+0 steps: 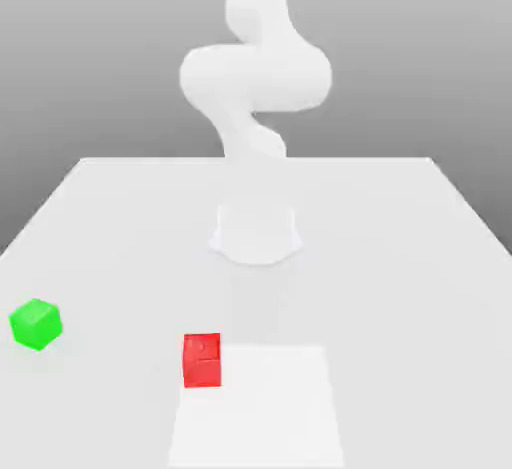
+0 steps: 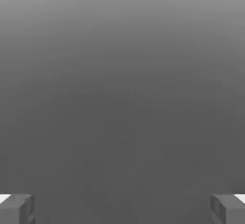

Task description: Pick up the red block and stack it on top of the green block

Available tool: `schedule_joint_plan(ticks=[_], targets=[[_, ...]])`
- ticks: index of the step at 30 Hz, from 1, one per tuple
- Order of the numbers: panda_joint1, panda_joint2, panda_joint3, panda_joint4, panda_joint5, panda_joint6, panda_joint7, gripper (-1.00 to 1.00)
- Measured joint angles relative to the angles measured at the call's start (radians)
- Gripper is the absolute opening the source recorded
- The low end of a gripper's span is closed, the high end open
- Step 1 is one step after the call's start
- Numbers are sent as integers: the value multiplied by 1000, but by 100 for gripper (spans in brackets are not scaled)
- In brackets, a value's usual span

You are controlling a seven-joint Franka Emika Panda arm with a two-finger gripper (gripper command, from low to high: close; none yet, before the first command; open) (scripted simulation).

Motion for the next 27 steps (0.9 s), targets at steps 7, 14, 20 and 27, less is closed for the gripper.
schedule_joint_plan(ticks=[7, 14, 20, 27], targets=[[22, 248, -89, -176, 36, 160, -115, 0], [18, 510, -141, -358, 38, 330, -209, 0], [-12, 733, -159, -468, -4, 490, -243, 0], [-86, 930, -57, -445, 111, 655, -329, 0]])
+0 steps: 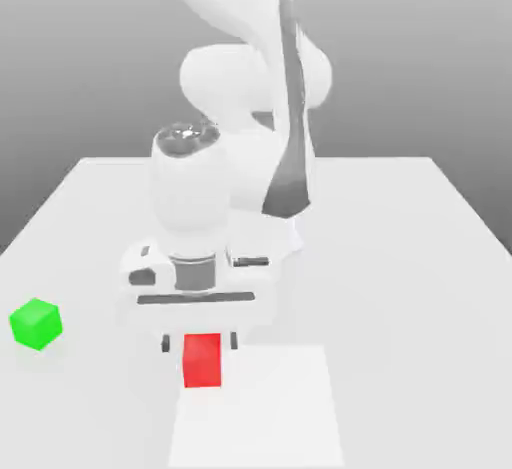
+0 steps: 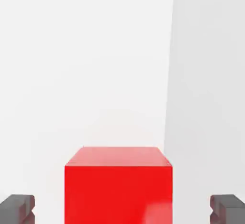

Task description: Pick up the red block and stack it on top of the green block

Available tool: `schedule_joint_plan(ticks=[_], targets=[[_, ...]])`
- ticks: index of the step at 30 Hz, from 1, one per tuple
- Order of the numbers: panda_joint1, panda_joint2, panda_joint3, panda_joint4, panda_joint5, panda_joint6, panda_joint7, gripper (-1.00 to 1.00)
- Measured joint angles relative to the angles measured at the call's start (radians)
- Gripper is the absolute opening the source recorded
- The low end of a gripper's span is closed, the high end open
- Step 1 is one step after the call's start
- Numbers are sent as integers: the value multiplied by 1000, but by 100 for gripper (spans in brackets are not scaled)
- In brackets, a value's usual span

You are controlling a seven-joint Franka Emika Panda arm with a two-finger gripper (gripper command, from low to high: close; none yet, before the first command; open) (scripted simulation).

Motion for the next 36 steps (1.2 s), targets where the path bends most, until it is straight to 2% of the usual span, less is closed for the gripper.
schedule_joint_plan(ticks=[1, 8, 18, 34, 36], targets=[[-11, 18, 14, 2, 11, 15, -8, -100], [-14, 17, 16, 2, 7, 14, -5, -100], [3, -225, -49, -28, -133, -196, 119, -100], [-423, -208, -307, 151, -125, -358, 741, -100], [-468, -164, -290, 162, -85, -327, 739, -100]])
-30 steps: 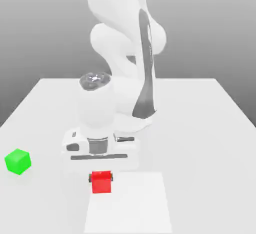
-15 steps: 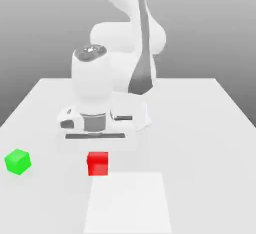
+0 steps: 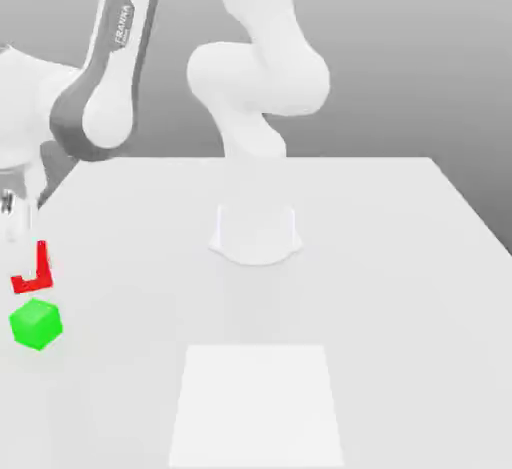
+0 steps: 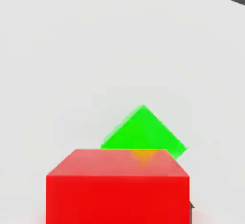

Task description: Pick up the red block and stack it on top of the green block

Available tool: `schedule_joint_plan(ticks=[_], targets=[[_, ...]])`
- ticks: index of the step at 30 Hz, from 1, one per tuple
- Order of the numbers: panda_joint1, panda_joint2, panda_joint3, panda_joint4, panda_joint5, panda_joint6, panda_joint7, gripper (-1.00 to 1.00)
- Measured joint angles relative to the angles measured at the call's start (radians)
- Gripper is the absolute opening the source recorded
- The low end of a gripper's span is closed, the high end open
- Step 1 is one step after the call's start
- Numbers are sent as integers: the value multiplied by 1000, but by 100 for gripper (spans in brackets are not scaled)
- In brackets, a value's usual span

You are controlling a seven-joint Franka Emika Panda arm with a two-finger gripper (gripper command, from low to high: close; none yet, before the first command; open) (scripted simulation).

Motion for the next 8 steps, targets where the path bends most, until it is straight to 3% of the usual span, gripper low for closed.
schedule_joint_plan(ticks=[4, 5, 8], targets=[[-10, 126, 61, 10, 117, 107, -76, -100], [-20, 152, 76, 11, 140, 129, -92, 100], [-20, 152, 76, 11, 140, 129, -92, 100]])
